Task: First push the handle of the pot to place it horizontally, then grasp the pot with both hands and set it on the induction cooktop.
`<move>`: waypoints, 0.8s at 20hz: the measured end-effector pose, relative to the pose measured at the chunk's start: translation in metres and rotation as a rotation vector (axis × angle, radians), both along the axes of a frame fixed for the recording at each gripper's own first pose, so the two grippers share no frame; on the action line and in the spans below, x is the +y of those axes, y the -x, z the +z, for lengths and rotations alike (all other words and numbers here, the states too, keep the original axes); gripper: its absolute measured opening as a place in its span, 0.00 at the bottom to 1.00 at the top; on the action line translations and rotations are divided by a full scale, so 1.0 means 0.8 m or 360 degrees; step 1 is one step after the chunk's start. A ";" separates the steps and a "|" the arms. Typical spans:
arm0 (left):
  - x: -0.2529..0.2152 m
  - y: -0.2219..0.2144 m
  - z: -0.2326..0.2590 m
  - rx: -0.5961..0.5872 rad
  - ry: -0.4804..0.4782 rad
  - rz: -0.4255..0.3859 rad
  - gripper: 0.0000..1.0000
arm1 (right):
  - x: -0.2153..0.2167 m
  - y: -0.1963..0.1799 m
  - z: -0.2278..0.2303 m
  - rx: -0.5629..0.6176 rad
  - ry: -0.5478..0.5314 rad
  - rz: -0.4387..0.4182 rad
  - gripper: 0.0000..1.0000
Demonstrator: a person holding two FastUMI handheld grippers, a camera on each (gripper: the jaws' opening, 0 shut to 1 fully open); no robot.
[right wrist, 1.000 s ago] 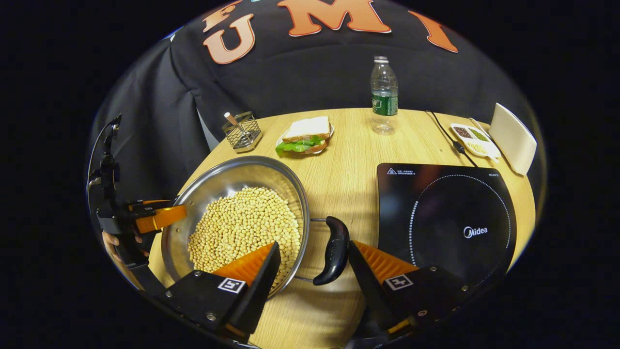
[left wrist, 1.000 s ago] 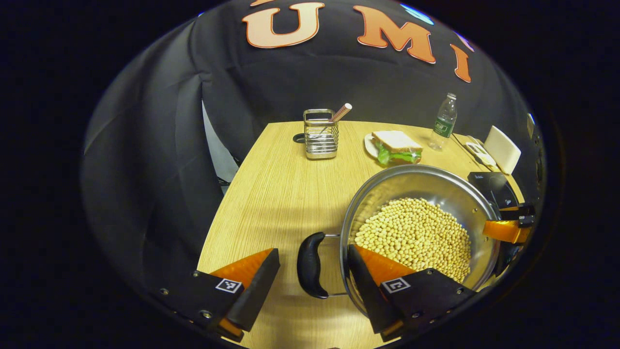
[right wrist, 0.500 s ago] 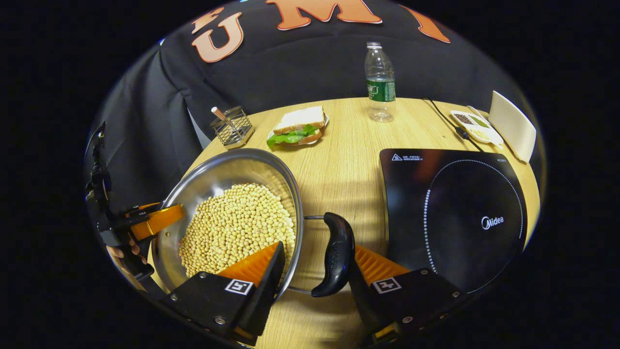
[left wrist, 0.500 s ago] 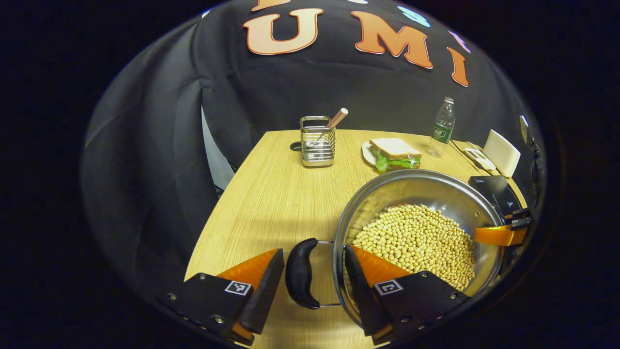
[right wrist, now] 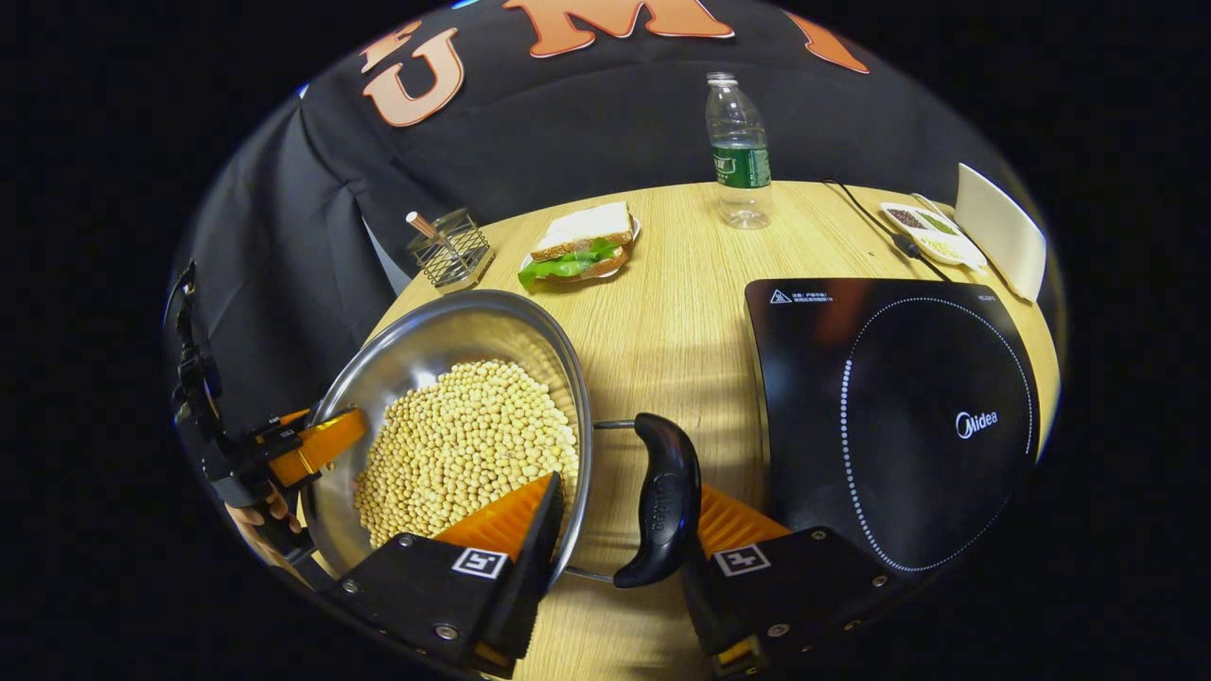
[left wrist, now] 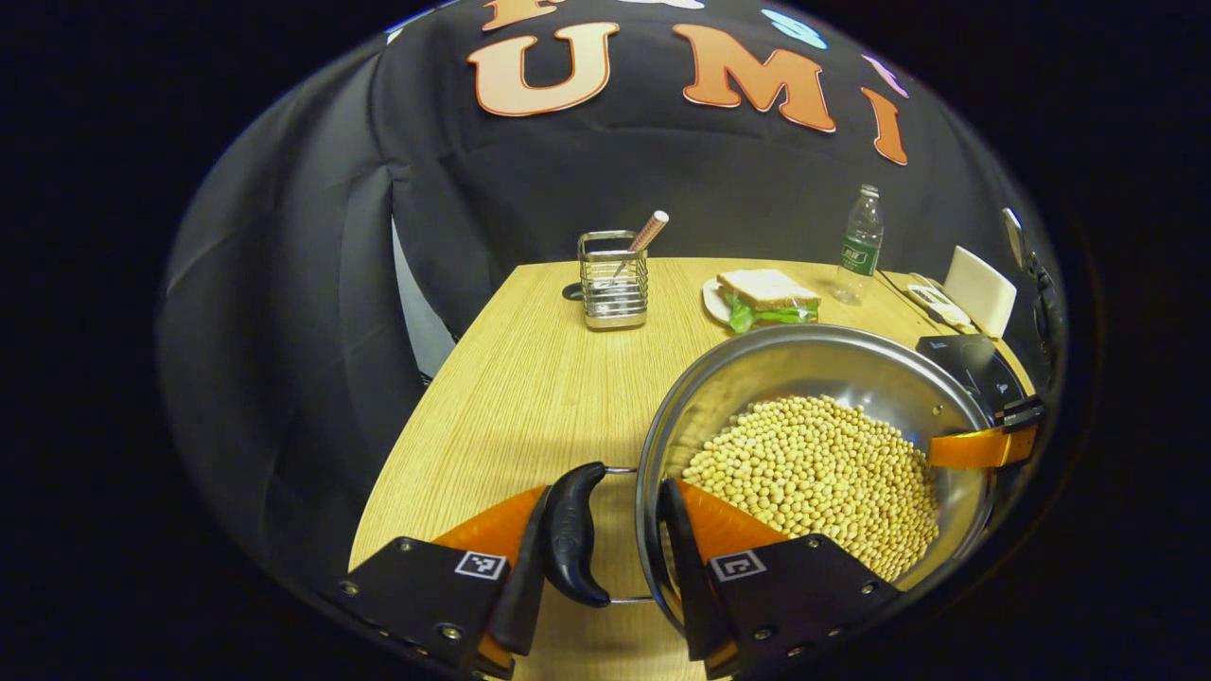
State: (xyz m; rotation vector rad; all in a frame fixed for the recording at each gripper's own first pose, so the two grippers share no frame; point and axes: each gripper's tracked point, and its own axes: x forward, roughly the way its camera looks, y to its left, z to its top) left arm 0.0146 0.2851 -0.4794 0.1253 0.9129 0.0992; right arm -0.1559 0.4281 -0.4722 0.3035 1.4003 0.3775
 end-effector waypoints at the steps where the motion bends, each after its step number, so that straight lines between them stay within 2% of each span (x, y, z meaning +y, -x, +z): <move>1: -0.001 -0.001 0.001 -0.0008 -0.0005 0.0010 0.61 | -0.001 -0.001 0.001 -0.0006 0.0006 0.0003 0.63; 2: -0.001 0.001 0.001 -0.0019 -0.0016 0.0015 0.63 | -0.001 -0.002 0.001 -0.0005 0.0010 0.0000 0.62; 3: -0.002 0.002 0.000 -0.0023 -0.0026 0.0020 0.60 | -0.002 -0.003 0.000 -0.0007 0.0016 0.0001 0.57; 4: -0.003 0.003 0.001 -0.0025 -0.0032 0.0021 0.59 | -0.003 -0.004 -0.001 -0.0002 0.0022 0.0000 0.60; 8: -0.001 0.010 0.000 -0.0029 0.0009 0.0064 0.57 | -0.011 -0.016 0.007 -0.0062 0.0049 -0.0002 0.57; 12: 0.004 0.009 0.012 -0.0081 -0.0006 0.0034 0.60 | -0.017 -0.023 0.016 -0.0089 0.0036 -0.0029 0.56; 13: 0.005 0.009 0.017 -0.0104 -0.0017 0.0022 0.56 | -0.023 -0.022 0.019 -0.0096 0.0031 -0.0044 0.53; 14: 0.005 0.010 0.025 -0.0118 -0.0022 0.0011 0.58 | -0.029 -0.024 0.021 -0.0105 0.0026 -0.0059 0.52; 15: 0.005 0.008 0.027 -0.0138 -0.0025 0.0004 0.58 | -0.034 -0.025 0.025 -0.0119 0.0018 -0.0071 0.56; 16: 0.004 0.010 0.025 -0.0153 -0.0029 -0.0008 0.58 | -0.040 -0.028 0.027 -0.0134 0.0013 -0.0084 0.52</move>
